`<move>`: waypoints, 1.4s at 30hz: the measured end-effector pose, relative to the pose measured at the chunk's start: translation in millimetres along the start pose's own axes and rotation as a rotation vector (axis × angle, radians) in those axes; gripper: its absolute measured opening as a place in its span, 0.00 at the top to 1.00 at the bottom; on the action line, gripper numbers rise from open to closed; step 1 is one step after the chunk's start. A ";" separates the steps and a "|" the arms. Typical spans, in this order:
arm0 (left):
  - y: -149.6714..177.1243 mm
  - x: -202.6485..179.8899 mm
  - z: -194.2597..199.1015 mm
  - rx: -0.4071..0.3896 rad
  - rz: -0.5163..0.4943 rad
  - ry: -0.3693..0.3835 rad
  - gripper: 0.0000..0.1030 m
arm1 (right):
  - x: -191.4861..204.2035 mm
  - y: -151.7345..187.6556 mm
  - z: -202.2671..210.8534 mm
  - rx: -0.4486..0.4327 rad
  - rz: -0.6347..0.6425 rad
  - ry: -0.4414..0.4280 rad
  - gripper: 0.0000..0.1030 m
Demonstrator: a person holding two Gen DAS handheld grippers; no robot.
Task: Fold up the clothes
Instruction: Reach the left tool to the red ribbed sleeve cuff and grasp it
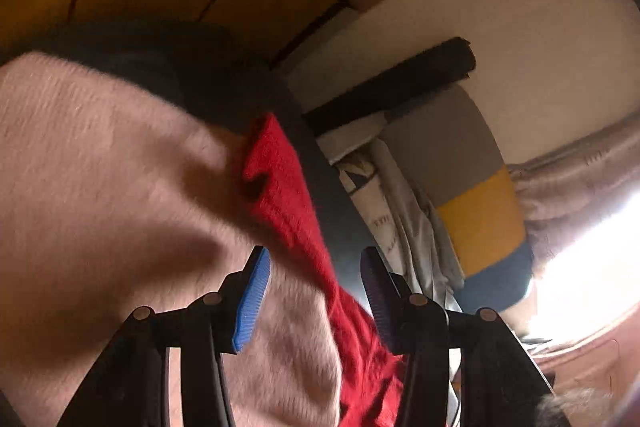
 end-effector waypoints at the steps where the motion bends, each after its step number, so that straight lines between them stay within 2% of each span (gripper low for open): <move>1: -3.1 -1.3 -3.7 -0.007 -0.001 -0.010 0.54 | 3.0 -2.5 -0.1 0.004 0.008 0.002 0.00; 3: -6.9 -1.7 -11.0 0.001 -0.002 -0.048 0.54 | 12.1 -12.7 3.4 -0.009 0.032 -0.006 0.00; 7: -9.7 4.1 -23.9 0.020 0.015 -0.127 0.57 | 24.8 -61.3 2.5 -0.091 0.074 0.028 0.00; 8: -9.3 7.2 -26.7 0.025 0.024 -0.147 0.61 | 26.4 -75.7 -1.0 -0.111 0.076 0.049 0.00; 10: -8.2 13.4 -29.0 0.017 0.030 -0.181 0.75 | 27.8 -101.1 -13.3 -0.135 0.071 0.106 0.00; 11: -8.4 14.2 -30.4 0.012 0.020 -0.187 0.78 | 28.8 -112.2 -22.3 -0.135 0.066 0.134 0.00; 14: -9.9 12.8 -30.0 -0.013 -0.026 -0.191 0.86 | 32.5 -117.0 -60.4 -0.060 0.054 0.190 0.00; 16: -10.1 7.9 -26.2 -0.020 -0.053 -0.164 0.89 | 32.8 -104.9 -80.2 0.001 0.072 0.229 0.00; 18: -9.6 -7.4 -19.4 -0.031 -0.097 -0.102 0.90 | 33.7 -93.3 -97.2 0.048 0.097 0.272 0.00; 22: -6.3 -42.4 -8.2 -0.038 -0.168 0.029 0.92 | 36.2 -88.9 -95.6 0.031 0.127 0.313 0.00; 27: 5.7 -95.5 -5.9 -0.027 -0.259 0.121 0.93 | 38.5 -88.4 -93.1 0.024 0.131 0.323 0.00; 30: 14.1 -124.6 -5.0 -0.008 -0.268 0.194 0.96 | 40.3 -89.9 -93.3 0.021 0.128 0.320 0.00; 32: 19.8 -142.5 -4.5 0.001 -0.283 0.216 0.96 | 38.3 -90.6 -93.3 0.018 0.127 0.317 0.00; 35: 27.2 -154.2 -14.6 0.037 -0.312 0.146 0.94 | 37.1 -91.3 -94.1 0.016 0.125 0.314 0.00; 36: 29.5 -157.9 -17.9 0.050 -0.321 0.122 0.85 | 36.9 -91.3 -93.7 0.015 0.123 0.311 0.00; 37: 30.3 -155.9 -24.9 0.070 -0.343 0.060 0.75 | 36.9 -91.3 -93.6 0.014 0.122 0.309 0.00; 38: 29.6 -154.7 -35.0 0.086 -0.381 -0.028 0.75 | 37.0 -91.2 -93.5 0.013 0.121 0.307 0.00; 40: 29.0 -150.9 -63.2 0.143 -0.461 -0.153 0.65 | 37.2 -91.1 -93.4 0.012 0.119 0.304 0.00; 42: 30.0 -143.0 -94.2 0.211 -0.513 -0.268 0.62 | 37.1 -90.9 -93.3 0.010 0.117 0.300 0.00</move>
Point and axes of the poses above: each gripper's, at about its wrist camera, not at the fingertips, and z roughly against the way its jaws point, x to its left, y to its underside, the point moved 6 cm from there along -z, roughly the way its jaws point, and after that the axes turned 3 degrees about -z, right-handed, at the moved point
